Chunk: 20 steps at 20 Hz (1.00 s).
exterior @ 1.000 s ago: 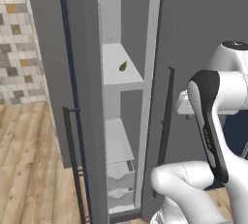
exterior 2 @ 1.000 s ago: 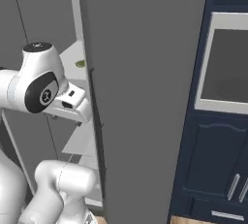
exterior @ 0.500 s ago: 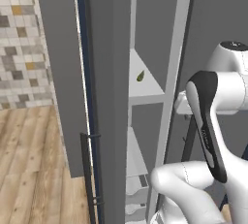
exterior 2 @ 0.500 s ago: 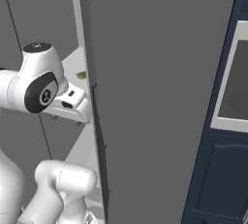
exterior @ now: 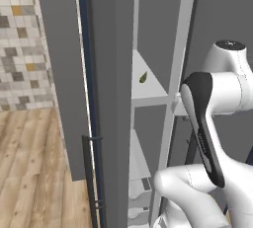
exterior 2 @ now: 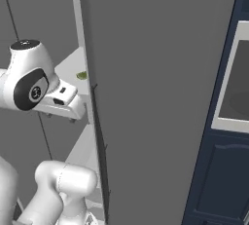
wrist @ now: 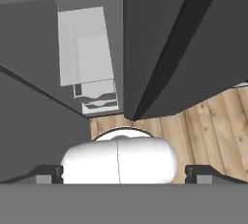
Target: Take the bell pepper and lemon wedge out of the freezer and place them in the tupperware container on the counter. Then put the tupperware containing the vegetables back in the freezer.
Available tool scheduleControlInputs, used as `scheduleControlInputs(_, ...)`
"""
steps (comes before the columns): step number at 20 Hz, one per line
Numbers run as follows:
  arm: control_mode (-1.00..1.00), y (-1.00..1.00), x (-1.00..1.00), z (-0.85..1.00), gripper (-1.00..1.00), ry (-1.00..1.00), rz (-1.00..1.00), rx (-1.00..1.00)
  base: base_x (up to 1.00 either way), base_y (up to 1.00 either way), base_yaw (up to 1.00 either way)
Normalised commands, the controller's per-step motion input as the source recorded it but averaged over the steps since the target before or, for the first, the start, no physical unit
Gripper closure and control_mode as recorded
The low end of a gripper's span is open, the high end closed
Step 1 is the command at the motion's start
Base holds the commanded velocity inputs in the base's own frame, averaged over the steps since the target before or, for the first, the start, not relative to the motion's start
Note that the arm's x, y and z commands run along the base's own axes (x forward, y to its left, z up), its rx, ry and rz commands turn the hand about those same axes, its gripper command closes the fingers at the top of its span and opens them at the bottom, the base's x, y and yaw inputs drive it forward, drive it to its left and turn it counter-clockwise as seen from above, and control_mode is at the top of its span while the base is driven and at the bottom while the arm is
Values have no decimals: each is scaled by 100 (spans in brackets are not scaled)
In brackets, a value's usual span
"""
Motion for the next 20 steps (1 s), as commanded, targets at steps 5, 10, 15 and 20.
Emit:
scheduleControlInputs(5, -100, 33, -1, 56, -100, -19, 0, -2, 0, 0, 0)
scheduleControlInputs(10, -100, 17, 18, 43, -100, -17, 0, 0, 0, 0, 0)
scheduleControlInputs(15, -100, 20, 60, 13, -100, -9, 0, 0, 0, 0, 0)
scheduleControlInputs(20, -100, 31, 64, 4, -100, -6, 0, 0, 0, 0, 0)
